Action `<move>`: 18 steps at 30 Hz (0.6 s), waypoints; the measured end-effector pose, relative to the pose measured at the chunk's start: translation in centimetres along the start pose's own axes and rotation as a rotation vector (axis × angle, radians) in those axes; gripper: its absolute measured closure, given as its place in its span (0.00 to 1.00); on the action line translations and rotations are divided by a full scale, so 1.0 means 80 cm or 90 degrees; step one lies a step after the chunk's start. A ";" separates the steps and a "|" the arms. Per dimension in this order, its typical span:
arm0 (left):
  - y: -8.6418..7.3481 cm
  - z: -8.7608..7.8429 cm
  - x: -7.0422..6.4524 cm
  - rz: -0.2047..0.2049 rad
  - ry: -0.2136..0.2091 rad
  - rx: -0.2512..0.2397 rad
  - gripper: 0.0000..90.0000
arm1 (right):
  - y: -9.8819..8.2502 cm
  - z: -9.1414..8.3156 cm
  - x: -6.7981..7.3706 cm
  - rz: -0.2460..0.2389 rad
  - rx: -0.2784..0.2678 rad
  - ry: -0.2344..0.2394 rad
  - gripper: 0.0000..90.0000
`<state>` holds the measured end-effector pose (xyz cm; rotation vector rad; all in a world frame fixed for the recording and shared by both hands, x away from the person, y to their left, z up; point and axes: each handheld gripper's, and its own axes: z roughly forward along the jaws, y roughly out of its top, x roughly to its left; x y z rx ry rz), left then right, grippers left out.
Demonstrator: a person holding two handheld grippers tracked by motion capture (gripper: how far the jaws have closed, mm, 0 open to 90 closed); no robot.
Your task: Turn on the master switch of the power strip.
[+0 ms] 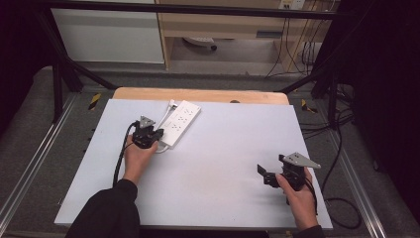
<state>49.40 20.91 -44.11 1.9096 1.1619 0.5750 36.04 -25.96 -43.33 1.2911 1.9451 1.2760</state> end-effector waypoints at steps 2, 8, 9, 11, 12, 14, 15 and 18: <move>0.000 0.000 0.002 -0.014 -0.007 -0.004 1.00 | 0.000 0.000 0.000 0.000 0.000 0.000 0.05; 0.001 -0.001 0.003 -0.013 -0.006 -0.005 1.00 | 0.000 -0.001 -0.001 0.001 -0.001 0.000 0.05; 0.001 -0.001 0.002 -0.013 -0.005 -0.005 1.00 | 0.000 0.000 -0.001 0.000 -0.001 0.000 0.05; 0.002 -0.001 0.002 -0.012 -0.005 -0.005 1.00 | 0.000 0.000 0.000 0.000 0.000 0.001 0.05; 0.002 -0.001 0.002 -0.012 -0.006 -0.005 1.00 | 0.000 0.000 0.000 -0.001 0.001 0.001 0.05; 0.002 -0.001 0.002 -0.013 -0.006 -0.005 1.00 | 0.000 0.000 0.000 0.000 0.000 0.000 0.05; 0.002 -0.001 0.002 -0.012 -0.006 -0.005 1.00 | 0.000 0.000 0.000 0.000 0.001 0.000 0.05; 0.002 -0.001 0.002 -0.010 -0.005 -0.002 1.00 | 0.000 0.000 0.000 -0.001 0.000 -0.001 0.05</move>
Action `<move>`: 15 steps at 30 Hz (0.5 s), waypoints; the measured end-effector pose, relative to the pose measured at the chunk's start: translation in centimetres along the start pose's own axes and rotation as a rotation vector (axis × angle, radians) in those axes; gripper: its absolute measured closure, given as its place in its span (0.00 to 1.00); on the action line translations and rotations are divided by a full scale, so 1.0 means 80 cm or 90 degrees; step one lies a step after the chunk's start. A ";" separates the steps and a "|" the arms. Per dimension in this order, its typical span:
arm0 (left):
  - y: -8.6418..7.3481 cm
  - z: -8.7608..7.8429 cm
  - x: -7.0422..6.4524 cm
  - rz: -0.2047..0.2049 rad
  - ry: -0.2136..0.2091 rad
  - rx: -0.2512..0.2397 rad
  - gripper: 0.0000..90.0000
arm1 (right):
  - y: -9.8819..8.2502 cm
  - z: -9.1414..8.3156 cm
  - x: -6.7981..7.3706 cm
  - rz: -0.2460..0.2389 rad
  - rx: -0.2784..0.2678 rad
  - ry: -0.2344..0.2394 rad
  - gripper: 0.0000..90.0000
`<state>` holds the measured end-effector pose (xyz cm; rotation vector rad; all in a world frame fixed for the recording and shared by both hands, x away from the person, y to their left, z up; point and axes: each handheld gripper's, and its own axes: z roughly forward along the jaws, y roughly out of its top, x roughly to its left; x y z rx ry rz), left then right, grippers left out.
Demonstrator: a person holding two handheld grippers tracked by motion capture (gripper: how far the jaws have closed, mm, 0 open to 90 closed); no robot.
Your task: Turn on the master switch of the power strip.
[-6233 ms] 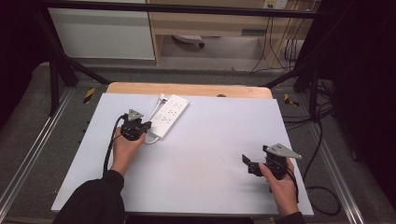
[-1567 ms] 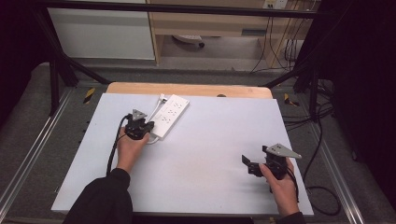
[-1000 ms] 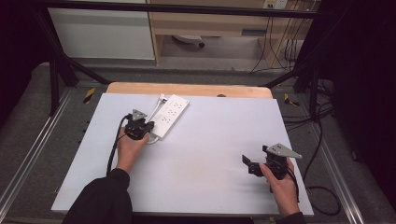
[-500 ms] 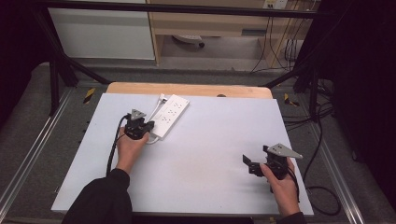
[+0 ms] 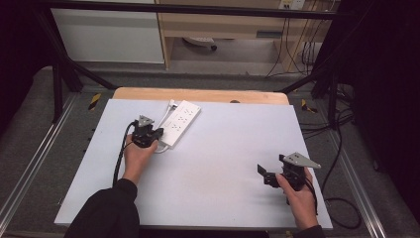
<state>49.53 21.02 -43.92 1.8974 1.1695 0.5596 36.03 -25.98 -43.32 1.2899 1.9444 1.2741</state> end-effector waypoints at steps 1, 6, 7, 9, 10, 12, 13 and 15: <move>0.000 0.000 0.000 0.002 0.000 0.001 1.00 | 0.000 0.000 0.000 0.000 0.000 0.000 0.05; 0.003 0.001 -0.001 0.008 0.002 0.008 1.00 | 0.000 0.000 -0.001 0.000 -0.001 0.001 0.05; 0.003 0.001 -0.001 0.008 0.001 0.008 1.00 | 0.000 -0.001 -0.001 0.000 -0.001 0.001 0.05; 0.004 0.001 -0.001 0.008 0.001 0.009 1.00 | 0.000 -0.001 -0.001 0.000 -0.002 0.000 0.05; 0.004 0.001 -0.001 0.010 0.001 0.011 1.00 | 0.000 -0.001 -0.001 0.000 -0.002 0.000 0.05; 0.004 0.001 -0.001 0.011 0.001 0.012 1.00 | 0.000 -0.001 -0.001 0.000 -0.002 0.000 0.05; 0.005 0.001 0.000 0.011 0.001 0.013 1.00 | 0.000 -0.001 -0.001 -0.001 -0.002 0.000 0.05; 0.005 0.001 0.000 0.012 0.002 0.014 1.00 | 0.000 -0.001 -0.001 0.000 -0.002 0.000 0.05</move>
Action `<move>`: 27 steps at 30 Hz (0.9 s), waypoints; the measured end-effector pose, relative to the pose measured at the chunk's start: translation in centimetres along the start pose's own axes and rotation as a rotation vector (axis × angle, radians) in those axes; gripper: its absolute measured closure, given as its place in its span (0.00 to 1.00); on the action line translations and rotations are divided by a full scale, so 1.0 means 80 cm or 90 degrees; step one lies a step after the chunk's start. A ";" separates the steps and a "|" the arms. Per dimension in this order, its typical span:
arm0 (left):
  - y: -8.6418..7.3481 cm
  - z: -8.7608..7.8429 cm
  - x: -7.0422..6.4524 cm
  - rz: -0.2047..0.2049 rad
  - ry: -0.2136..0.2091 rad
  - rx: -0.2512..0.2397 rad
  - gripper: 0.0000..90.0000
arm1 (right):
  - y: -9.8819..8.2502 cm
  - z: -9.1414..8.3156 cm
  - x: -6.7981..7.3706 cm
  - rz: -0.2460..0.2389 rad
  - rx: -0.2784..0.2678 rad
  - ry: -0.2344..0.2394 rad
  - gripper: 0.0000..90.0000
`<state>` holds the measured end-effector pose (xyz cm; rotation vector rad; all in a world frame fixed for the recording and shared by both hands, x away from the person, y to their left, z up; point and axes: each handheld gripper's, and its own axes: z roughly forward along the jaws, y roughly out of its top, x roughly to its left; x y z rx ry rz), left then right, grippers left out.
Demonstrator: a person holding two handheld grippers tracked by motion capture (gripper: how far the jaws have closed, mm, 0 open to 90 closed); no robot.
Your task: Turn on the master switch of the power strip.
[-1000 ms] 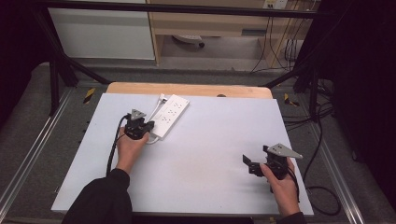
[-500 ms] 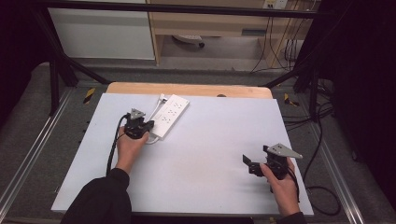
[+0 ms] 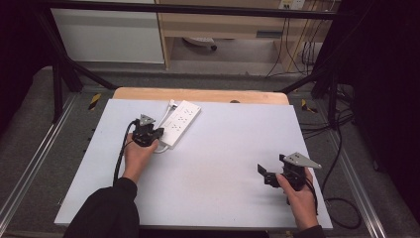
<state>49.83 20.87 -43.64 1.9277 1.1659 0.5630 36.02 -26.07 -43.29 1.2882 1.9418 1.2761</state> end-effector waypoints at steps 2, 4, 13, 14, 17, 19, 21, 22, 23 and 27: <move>0.001 0.000 0.000 0.002 0.001 0.002 1.00 | 0.000 0.000 0.000 0.000 0.000 0.000 0.05; 0.001 0.000 0.000 0.001 0.001 0.002 1.00 | 0.000 0.000 0.000 0.001 0.000 0.001 0.05; 0.004 -0.001 -0.002 0.001 -0.001 -0.005 1.00 | 0.000 -0.001 -0.001 0.002 -0.001 -0.001 0.05; 0.004 -0.001 -0.003 -0.001 -0.001 -0.007 1.00 | 0.000 -0.001 0.000 0.002 -0.001 0.000 0.05; 0.006 -0.003 -0.003 -0.001 -0.002 -0.010 1.00 | 0.000 -0.001 0.000 0.001 -0.001 0.000 0.05; 0.007 -0.003 -0.004 -0.002 -0.005 -0.013 1.00 | 0.000 -0.001 -0.001 0.000 -0.001 0.000 0.05; 0.007 -0.004 -0.004 -0.004 -0.006 -0.017 1.00 | 0.000 -0.001 -0.001 0.001 -0.001 -0.001 0.05; 0.008 -0.005 -0.004 -0.004 -0.004 -0.021 1.00 | 0.000 -0.001 -0.001 0.001 0.000 -0.001 0.05; 0.008 -0.006 -0.004 -0.005 -0.002 -0.024 1.00 | 0.000 -0.001 -0.001 0.001 0.000 -0.001 0.05; 0.010 -0.009 -0.006 0.000 0.005 -0.034 0.92 | 0.000 0.000 0.000 -0.001 -0.001 -0.001 0.05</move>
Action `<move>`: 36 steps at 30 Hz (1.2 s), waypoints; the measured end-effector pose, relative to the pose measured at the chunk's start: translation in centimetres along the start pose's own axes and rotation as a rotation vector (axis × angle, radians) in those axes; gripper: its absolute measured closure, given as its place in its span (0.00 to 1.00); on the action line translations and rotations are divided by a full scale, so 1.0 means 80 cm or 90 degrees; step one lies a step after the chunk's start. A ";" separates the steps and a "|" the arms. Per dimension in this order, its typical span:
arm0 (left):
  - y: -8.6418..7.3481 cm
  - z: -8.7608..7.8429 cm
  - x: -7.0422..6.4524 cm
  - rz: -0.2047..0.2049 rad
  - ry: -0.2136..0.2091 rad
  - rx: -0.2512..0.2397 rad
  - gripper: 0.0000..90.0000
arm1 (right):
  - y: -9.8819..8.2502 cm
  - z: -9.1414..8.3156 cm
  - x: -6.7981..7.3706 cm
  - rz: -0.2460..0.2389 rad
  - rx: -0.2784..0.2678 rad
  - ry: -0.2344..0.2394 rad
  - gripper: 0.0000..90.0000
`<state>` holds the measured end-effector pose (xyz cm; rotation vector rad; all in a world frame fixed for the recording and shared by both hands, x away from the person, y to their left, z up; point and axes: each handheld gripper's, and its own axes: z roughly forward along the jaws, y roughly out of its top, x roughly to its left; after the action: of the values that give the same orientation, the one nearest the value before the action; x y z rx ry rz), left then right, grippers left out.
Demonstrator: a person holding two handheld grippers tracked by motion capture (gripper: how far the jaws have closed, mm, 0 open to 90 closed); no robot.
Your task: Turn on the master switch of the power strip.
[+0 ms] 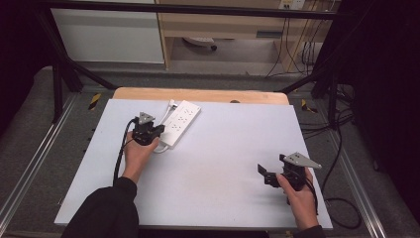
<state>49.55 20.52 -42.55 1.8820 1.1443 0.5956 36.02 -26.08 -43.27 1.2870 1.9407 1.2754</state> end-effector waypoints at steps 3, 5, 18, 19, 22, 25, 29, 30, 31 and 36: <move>0.001 -0.001 0.000 -0.003 0.003 -0.011 0.84 | 0.000 0.000 0.000 0.001 0.000 0.000 0.05; 0.002 -0.002 0.000 -0.006 0.002 -0.018 0.81 | 0.000 0.000 0.000 0.001 0.001 0.000 0.05; 0.007 -0.004 0.000 -0.047 0.001 -0.024 0.40 | 0.000 0.000 0.000 0.001 0.000 -0.001 0.05; 0.008 -0.004 0.000 -0.050 0.000 -0.023 0.37 | 0.000 0.000 0.000 0.001 0.000 -0.001 0.05; 0.008 -0.006 0.000 -0.052 0.004 -0.021 0.27 | 0.000 0.000 0.000 0.000 0.001 -0.001 0.05; 0.009 -0.007 0.001 -0.055 -0.004 -0.030 0.18 | 0.000 0.000 0.000 -0.001 0.000 -0.002 0.05; 0.010 -0.010 0.003 -0.058 -0.010 -0.045 0.13 | 0.000 0.000 0.000 0.000 0.001 -0.003 0.04; 0.010 -0.011 0.003 -0.059 -0.013 -0.048 0.12 | 0.000 0.000 0.000 0.000 0.001 -0.003 0.04; 0.010 -0.011 0.003 -0.062 -0.015 -0.051 0.12 | 0.000 0.000 0.000 0.000 0.001 -0.003 0.04; 0.012 -0.015 0.002 -0.072 -0.030 -0.055 0.10 | 0.000 0.000 0.000 0.001 0.001 -0.004 0.03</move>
<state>49.19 20.92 -41.09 1.7372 1.1685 0.5262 36.06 -26.10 -43.29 1.2914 1.9378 1.2698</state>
